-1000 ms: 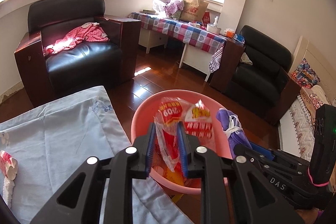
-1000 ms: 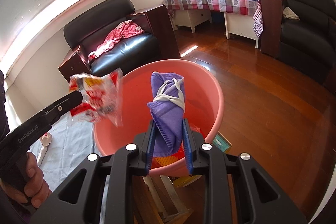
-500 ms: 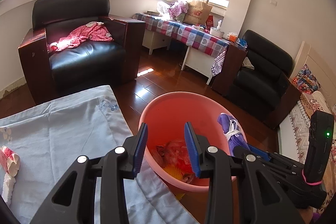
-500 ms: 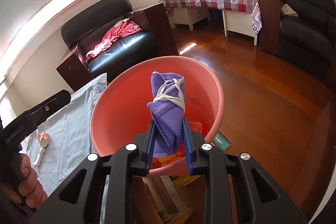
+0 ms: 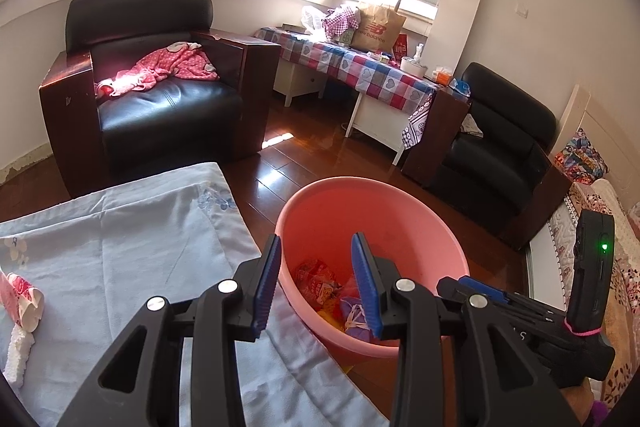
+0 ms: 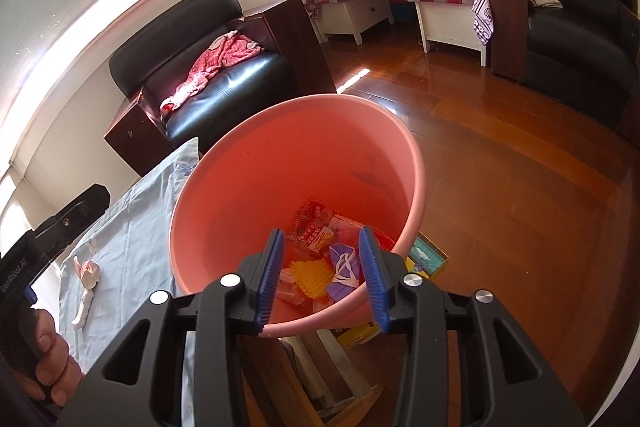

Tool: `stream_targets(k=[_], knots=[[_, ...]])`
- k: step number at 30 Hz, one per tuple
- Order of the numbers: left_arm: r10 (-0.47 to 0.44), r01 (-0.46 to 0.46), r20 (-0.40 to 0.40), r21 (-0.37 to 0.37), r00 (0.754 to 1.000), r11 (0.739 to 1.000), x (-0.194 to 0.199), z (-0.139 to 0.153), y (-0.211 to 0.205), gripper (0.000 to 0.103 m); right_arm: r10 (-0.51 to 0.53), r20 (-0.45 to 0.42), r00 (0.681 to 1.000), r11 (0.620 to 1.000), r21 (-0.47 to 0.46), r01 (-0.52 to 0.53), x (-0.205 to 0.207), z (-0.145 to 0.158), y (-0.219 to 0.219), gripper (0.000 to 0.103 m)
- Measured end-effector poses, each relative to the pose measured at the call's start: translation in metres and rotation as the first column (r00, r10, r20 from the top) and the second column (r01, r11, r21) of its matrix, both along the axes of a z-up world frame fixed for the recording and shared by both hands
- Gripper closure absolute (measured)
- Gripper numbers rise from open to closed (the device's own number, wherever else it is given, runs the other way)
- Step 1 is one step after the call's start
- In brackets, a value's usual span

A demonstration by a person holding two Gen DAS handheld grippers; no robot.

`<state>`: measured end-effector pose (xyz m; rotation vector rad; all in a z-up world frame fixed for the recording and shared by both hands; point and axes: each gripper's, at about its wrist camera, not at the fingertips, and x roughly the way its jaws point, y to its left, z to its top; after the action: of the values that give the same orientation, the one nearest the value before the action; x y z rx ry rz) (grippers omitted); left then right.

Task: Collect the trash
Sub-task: 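Open both tools to drop the wrapper and cloth into the basin, then move both tools back over the paper cup and foam strip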

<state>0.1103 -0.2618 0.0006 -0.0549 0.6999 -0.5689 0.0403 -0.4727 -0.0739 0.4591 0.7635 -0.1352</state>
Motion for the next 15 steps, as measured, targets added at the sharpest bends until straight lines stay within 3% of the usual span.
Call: stream_targets(k=[15], knots=[[0.083, -0.083, -0.014, 0.004, 0.996, 0.997, -0.017, 0.000, 0.043, 0.065, 0.115, 0.047, 0.992, 0.993, -0.028, -0.114, -0.002, 0.016, 0.034, 0.063]])
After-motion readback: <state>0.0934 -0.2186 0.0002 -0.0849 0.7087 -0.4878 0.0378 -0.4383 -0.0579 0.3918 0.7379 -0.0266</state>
